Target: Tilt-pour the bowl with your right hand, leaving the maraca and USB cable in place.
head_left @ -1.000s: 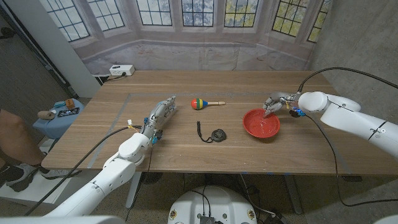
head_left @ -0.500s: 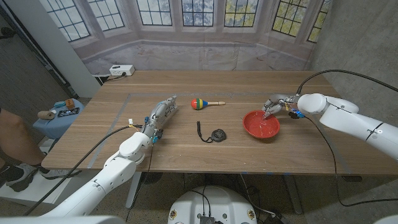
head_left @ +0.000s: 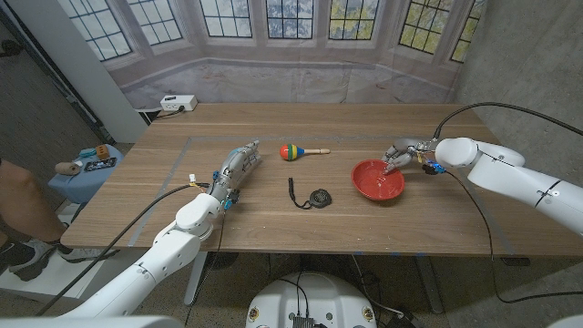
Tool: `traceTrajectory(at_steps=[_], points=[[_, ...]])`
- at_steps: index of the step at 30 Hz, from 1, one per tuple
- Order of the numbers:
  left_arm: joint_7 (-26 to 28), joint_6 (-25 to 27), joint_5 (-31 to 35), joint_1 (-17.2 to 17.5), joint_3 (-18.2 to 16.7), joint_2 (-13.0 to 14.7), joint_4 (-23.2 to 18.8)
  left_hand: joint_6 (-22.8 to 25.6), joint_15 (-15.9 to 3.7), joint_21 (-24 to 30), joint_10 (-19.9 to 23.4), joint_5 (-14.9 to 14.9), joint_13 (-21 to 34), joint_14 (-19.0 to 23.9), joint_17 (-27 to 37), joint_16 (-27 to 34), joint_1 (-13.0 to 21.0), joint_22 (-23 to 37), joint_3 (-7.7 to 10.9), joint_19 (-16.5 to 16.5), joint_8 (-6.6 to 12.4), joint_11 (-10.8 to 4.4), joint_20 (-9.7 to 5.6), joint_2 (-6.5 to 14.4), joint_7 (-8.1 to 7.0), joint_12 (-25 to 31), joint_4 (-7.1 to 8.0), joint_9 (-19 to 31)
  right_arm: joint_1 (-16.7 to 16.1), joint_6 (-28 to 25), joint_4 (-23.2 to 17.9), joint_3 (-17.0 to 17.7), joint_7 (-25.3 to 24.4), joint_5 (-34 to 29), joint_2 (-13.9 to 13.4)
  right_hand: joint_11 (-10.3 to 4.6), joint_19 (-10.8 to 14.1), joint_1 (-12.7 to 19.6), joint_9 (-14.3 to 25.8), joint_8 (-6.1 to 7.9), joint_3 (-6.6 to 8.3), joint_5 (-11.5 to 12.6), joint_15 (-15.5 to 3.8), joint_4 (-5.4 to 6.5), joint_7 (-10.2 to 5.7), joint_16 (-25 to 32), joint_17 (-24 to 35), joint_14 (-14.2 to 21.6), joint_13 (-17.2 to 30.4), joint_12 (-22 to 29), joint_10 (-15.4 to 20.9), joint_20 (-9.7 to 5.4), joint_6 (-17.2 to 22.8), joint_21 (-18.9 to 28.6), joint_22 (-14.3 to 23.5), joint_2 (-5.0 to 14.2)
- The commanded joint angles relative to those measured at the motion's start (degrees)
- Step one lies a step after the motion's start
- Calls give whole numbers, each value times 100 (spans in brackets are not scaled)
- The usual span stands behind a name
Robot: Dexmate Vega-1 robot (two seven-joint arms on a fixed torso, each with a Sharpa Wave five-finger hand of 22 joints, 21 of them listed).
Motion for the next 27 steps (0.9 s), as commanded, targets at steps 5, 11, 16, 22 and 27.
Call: traceTrajectory(at_steps=[5,11,16,22,27], points=[[14,-26,18,41,10,2,-27,48,7,-16,30,42,13,41,31,10,-596,20,-24,20,1,-6,8,-646,-5,-7,1,11,-129,25,-174,124,10,89,-128,42,-89,-219,-13,-120,0,2,-451,22,4,-13,-196,-214,-162,-199,-242,-284,-182,-46,26,-77],[14,-36,30,43,16,2,-39,46,5,-16,30,43,13,38,27,7,-586,20,-28,21,-1,-13,11,-653,-5,-7,-11,11,-169,46,-216,182,-4,143,-164,73,-144,-339,-22,-220,-2,10,-438,36,15,-15,-323,-333,-269,-283,-298,-234,-363,-77,25,-117],[23,-41,42,43,14,5,-49,48,5,-17,28,42,13,33,26,5,-581,20,-32,18,0,-6,8,-652,-11,-9,-16,11,-185,97,-187,223,16,233,-166,180,-221,-477,-19,-315,13,29,-418,44,32,-38,-549,-558,-410,-489,-601,-176,-525,-112,27,-155],[21,-30,39,44,16,8,-58,49,1,-16,35,42,13,32,25,5,-576,20,-39,21,1,-9,6,-656,-9,-6,-24,11,-202,172,-140,255,-59,277,-134,287,-348,-762,-21,-488,17,69,-345,77,112,-53,-1059,-1036,-606,-799,-998,-86,-870,-149,33,-269],[24,-31,43,42,14,11,-57,47,6,-17,34,41,13,28,26,5,-573,20,-44,18,0,-11,7,-652,-14,-7,-25,11,-242,294,-50,321,-163,394,-70,347,-415,-895,-25,-535,11,83,-276,101,140,-49,-1233,-1204,-670,-905,-1127,-42,-964,-167,34,-310]])
